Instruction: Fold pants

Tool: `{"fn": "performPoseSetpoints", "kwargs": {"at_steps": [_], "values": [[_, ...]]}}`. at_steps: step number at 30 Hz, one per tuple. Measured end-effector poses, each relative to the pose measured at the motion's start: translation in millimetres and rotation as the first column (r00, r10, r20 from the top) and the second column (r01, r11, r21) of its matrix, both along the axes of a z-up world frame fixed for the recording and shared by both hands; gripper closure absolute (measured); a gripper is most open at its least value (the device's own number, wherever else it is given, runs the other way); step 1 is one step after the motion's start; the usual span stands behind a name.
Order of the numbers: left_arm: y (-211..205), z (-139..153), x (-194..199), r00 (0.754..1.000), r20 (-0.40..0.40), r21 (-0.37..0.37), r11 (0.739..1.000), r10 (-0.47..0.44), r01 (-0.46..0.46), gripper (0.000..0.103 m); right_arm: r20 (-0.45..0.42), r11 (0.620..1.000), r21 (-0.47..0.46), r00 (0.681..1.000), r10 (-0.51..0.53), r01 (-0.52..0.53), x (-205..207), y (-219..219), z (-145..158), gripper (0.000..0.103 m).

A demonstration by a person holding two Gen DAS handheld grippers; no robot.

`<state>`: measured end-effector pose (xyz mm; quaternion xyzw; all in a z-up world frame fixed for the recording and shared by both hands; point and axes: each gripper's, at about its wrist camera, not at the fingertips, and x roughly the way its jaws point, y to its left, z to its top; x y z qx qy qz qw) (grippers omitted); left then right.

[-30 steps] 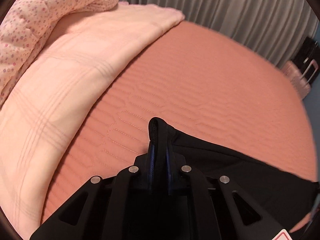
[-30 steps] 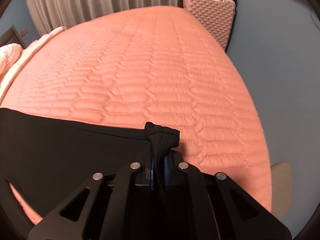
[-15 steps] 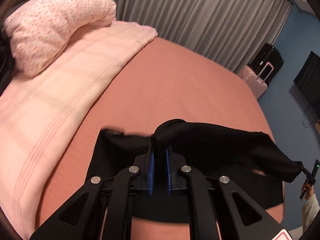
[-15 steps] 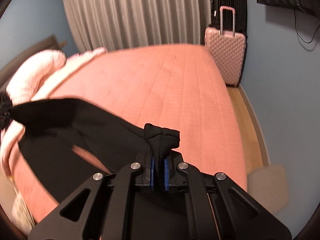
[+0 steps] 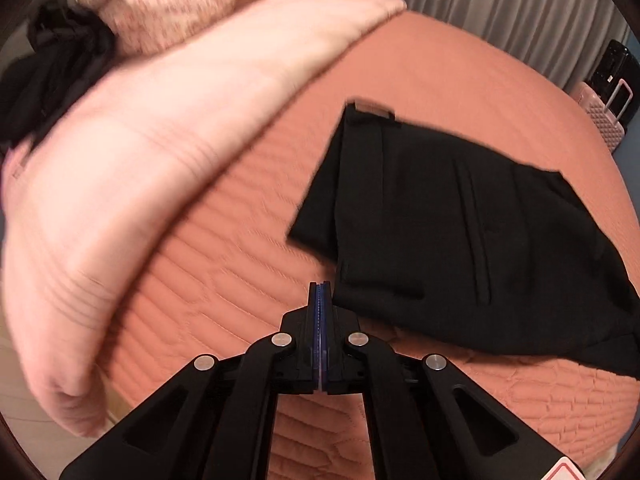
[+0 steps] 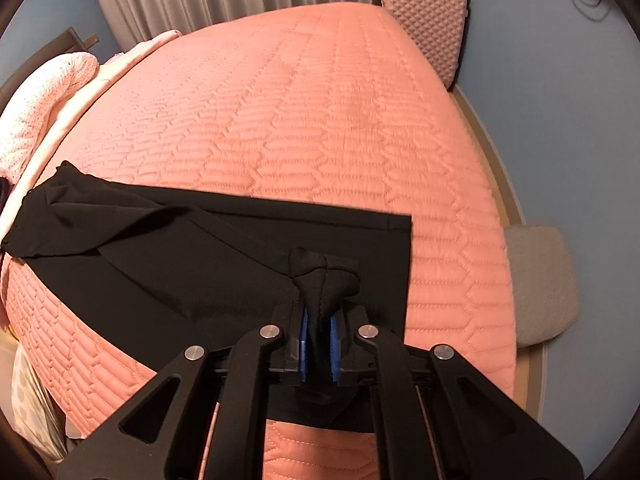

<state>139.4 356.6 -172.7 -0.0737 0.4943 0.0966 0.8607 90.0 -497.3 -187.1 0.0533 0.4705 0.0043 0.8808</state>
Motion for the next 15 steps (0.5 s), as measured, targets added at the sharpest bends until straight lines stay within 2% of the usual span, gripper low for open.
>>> {"fn": "performPoseSetpoints", "kwargs": {"at_steps": [2,4,6,8,9,10,12,13,14,15], "values": [[-8.3,27.1,-3.2,0.999,0.051,0.090,0.996,0.003,-0.008,0.103,0.011,1.000,-0.008,1.000,-0.001,0.001,-0.4,6.6,2.7,0.095],[-25.9,46.8,-4.7,0.996,0.082,0.124,0.992,-0.024,0.014,0.102,0.014,1.000,-0.005,1.000,-0.005,0.005,0.0,8.8,5.6,0.094],[-62.1,64.8,-3.2,0.990,0.100,0.149,0.986,-0.097,0.081,0.099,0.018,1.000,0.006,1.000,-0.018,0.018,-2.2,9.9,4.4,0.094],[-103.9,70.1,0.8,0.979,0.099,0.158,0.974,-0.179,0.162,0.096,0.029,1.000,0.005,0.999,-0.027,0.027,-4.2,12.3,4.5,0.094],[-127.3,66.7,4.1,0.972,0.093,0.147,0.968,-0.217,0.202,0.085,0.029,1.000,-0.001,0.999,-0.030,0.030,-3.8,12.3,3.3,0.094],[-146.6,60.6,6.0,0.968,0.084,0.136,0.965,-0.238,0.226,0.070,0.023,0.999,-0.022,0.999,-0.028,0.029,-2.9,13.3,2.4,0.094],[-190.4,35.3,11.7,0.954,0.038,0.120,0.949,-0.297,0.291,0.066,0.034,0.997,-0.082,0.999,-0.002,0.005,0.1,17.3,10.2,0.094],[-203.2,24.1,11.4,0.951,0.013,0.131,0.943,-0.310,0.306,0.066,0.075,0.994,-0.108,0.997,0.012,-0.004,0.1,19.0,24.7,0.094],[-215.2,11.3,13.6,0.947,-0.018,0.147,0.936,-0.321,0.321,0.066,0.134,0.993,-0.117,0.991,0.029,-0.013,-2.3,21.2,42.9,0.095],[-224.7,-2.8,15.9,0.944,-0.050,0.161,0.931,-0.325,0.329,0.066,0.237,0.992,-0.120,0.970,0.059,-0.031,-10.3,25.8,72.6,0.095]]}}
